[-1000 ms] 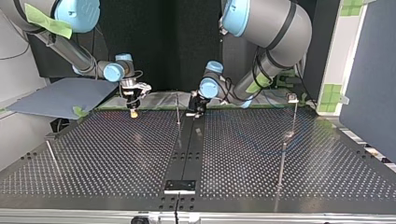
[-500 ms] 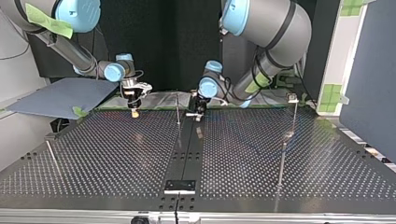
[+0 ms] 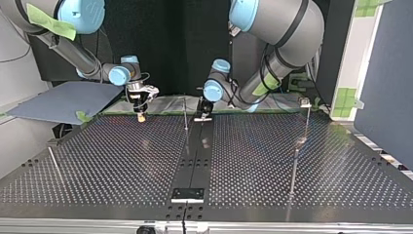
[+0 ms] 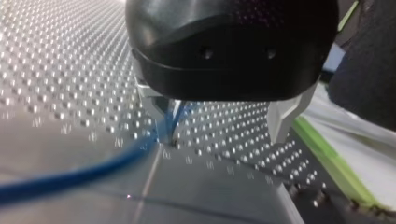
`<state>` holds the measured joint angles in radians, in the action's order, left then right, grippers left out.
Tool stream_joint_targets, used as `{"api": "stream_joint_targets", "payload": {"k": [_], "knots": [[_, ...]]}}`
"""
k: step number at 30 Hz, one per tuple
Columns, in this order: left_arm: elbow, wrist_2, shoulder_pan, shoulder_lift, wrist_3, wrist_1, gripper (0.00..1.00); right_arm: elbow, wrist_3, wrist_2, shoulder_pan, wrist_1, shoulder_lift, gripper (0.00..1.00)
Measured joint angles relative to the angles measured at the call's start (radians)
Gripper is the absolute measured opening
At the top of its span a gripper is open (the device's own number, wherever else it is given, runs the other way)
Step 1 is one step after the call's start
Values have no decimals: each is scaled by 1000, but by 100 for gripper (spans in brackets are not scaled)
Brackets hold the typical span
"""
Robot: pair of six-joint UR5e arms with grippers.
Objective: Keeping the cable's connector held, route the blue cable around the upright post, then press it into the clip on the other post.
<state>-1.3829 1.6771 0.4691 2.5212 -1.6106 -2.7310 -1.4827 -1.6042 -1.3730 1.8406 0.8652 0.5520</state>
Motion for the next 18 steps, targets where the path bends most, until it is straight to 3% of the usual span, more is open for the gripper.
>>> {"api": "stream_joint_targets", "payload": {"k": [8, 18], "knots": [[-27, -12, 35, -43, 86, -69, 100, 0, -1, 0, -4, -5, 0, 0], [-100, -32, 58, -80, 145, -40, 100, 0, -5, 0, -5, -5, 0, 0]]}}
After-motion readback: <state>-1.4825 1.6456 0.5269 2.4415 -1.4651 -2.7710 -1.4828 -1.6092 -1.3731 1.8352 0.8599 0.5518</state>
